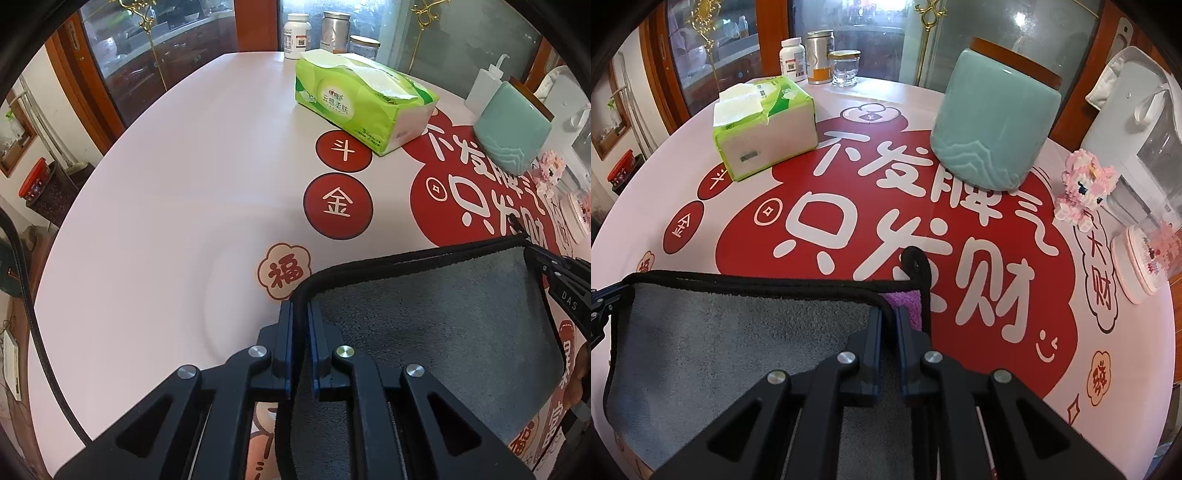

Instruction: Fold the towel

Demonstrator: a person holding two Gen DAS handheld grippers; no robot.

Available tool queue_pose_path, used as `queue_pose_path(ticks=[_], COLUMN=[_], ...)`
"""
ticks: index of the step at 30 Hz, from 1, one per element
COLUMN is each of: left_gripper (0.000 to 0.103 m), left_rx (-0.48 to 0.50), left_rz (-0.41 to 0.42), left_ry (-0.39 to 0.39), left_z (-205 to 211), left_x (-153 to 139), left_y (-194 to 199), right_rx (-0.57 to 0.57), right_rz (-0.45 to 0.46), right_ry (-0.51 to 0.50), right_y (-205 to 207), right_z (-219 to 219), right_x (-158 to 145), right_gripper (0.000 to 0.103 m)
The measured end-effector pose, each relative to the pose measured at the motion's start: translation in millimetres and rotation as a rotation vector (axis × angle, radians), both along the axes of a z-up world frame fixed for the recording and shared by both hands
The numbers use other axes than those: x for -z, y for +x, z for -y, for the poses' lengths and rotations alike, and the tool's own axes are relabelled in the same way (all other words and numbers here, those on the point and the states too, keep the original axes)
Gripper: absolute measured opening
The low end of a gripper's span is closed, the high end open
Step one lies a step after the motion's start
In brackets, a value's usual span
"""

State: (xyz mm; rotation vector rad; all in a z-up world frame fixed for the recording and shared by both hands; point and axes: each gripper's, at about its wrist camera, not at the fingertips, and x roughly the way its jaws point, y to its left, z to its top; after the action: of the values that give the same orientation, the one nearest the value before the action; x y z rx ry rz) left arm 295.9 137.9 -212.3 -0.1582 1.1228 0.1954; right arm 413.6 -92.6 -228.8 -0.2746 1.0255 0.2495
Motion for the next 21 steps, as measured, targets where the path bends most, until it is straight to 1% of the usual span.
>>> queue_pose_path(ticks=[1,4,6,7,8,9,11,14,16,18,21], left_gripper=[0.008,0.020,0.035,0.037,0.045,0.055,0.062,0.064,0.068,0.078,0.079], left_rx=[0.002,0.000,-0.003,-0.004,-0.002,-0.002,-0.008,-0.008,-0.007,-0.011,-0.008], left_rz=[0.002,0.008,0.018,0.027,0.033,0.037,0.044,0.054,0.061,0.070,0.093], left_ry=[0.004,0.027,0.031,0.030,0.029,0.029,0.033,0.029,0.027,0.032,0.036], left_z=[0.6,0.2,-0.8,-1.4,-1.6,-1.7,-2.0,-1.5,0.6,3.0,8.5], left_x=[-0.2,-2.2,-4.3,-6.6,-8.4,-10.2,-14.6,-20.7,-25.9,-30.8,-40.1], left_y=[0.1,-1.7,-3.6,-5.2,-6.3,-7.2,-9.3,-12.3,-15.1,-18.1,-24.2], right_rx=[0.004,0.028,0.044,0.051,0.057,0.061,0.067,0.072,0.073,0.075,0.079], right_rz=[-0.003,-0.014,-0.014,-0.014,-0.011,-0.009,0.001,0.007,0.012,0.018,0.032], right_ry=[0.002,0.029,0.039,0.039,0.040,0.041,0.048,0.066,0.073,0.075,0.079], right_y=[0.7,2.8,3.2,3.1,2.8,1.7,0.3,-1.8,-4.2,-8.3,-17.8], right_z=[-0.1,3.6,6.6,8.0,9.7,10.6,13.0,16.1,16.6,16.8,18.8], right_x=[-0.1,-1.9,-3.0,-3.4,-4.3,-5.1,-8.6,-16.6,-21.7,-27.3,-36.1], right_gripper=[0.009,0.013,0.016,0.018,0.018,0.018,0.018,0.018,0.019,0.023,0.028])
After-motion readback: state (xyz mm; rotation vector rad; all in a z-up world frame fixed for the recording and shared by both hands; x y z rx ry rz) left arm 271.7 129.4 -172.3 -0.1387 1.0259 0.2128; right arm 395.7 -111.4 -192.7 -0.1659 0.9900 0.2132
